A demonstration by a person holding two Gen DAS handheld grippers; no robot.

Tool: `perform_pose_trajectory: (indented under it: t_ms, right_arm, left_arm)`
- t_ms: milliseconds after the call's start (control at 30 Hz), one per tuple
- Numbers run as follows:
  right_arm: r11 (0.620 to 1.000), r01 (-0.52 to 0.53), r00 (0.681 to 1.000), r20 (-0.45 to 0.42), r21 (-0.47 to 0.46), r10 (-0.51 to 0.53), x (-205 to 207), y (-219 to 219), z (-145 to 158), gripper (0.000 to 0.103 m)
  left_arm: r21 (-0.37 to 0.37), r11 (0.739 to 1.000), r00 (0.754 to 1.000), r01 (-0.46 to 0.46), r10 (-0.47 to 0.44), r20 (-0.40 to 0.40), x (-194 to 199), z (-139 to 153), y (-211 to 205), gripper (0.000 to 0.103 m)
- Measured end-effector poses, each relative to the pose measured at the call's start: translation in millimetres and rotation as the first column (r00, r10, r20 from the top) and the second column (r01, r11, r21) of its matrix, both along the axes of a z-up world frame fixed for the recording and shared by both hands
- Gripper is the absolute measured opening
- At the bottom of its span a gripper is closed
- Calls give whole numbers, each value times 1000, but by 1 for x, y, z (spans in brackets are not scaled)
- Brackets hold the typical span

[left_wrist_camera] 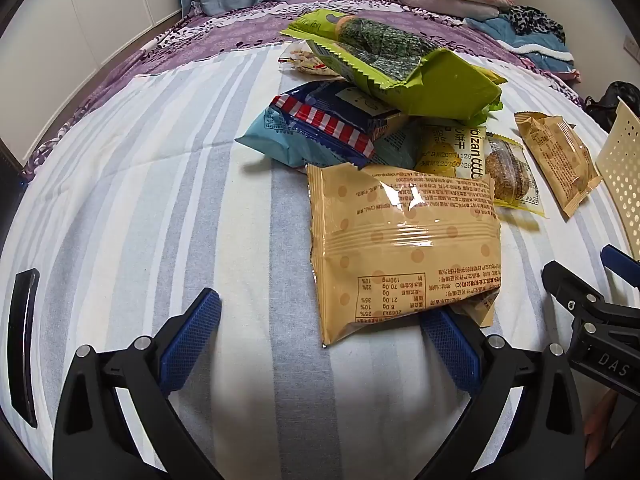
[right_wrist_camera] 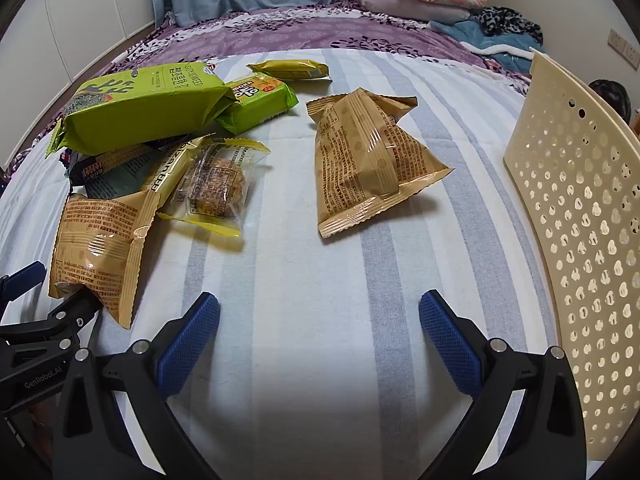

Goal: Organize snacks
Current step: 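Move both tools toward the snack pile on the bed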

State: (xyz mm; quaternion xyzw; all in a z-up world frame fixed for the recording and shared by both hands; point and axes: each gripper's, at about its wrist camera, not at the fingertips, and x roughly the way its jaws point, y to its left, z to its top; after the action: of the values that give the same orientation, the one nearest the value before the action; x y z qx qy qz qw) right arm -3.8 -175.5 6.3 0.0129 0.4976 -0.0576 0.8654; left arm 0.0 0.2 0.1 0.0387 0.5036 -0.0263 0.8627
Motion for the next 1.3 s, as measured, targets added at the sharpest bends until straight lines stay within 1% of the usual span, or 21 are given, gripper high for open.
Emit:
perform_pose_trajectory:
  t_ms: [633, 767, 800, 967, 1067, 1167, 1300]
  right_arm:
    - [1000, -2, 1000, 3, -5, 2, 1, 6, 1, 98]
    - [1000, -15, 1000, 6, 5, 15, 3, 4, 0, 98]
    - [1000, -22, 1000, 7, 5, 22, -1, 3, 3, 98]
    - [999, -42, 999, 15, 12, 42, -7, 1, 6, 98]
    - [998, -55, 998, 21, 15, 55, -13, 1, 6, 98]
    - [998, -64, 997, 31, 26, 64, -16, -1, 11, 98]
    - [997, -74, 996, 60, 27, 72, -18, -4, 19, 98]
  left_arm:
    - [-8, 1000, 1000, 1, -1, -1, 1, 0, 0, 101]
    - [-16, 1000, 1000, 15, -15, 5, 0, 2, -1, 101]
    - [-24, 999, 1000, 22, -21, 8, -1, 3, -1, 101]
    - [-56, 998, 999, 36, -35, 17, -14, 10, 5, 101]
    - [-52, 998, 999, 42, -40, 31, -20, 15, 6, 101]
    - [-57, 997, 997, 51, -47, 68, -24, 28, 6, 101]
    - [-38, 997, 991, 64, -59, 118, -23, 49, 4, 101]
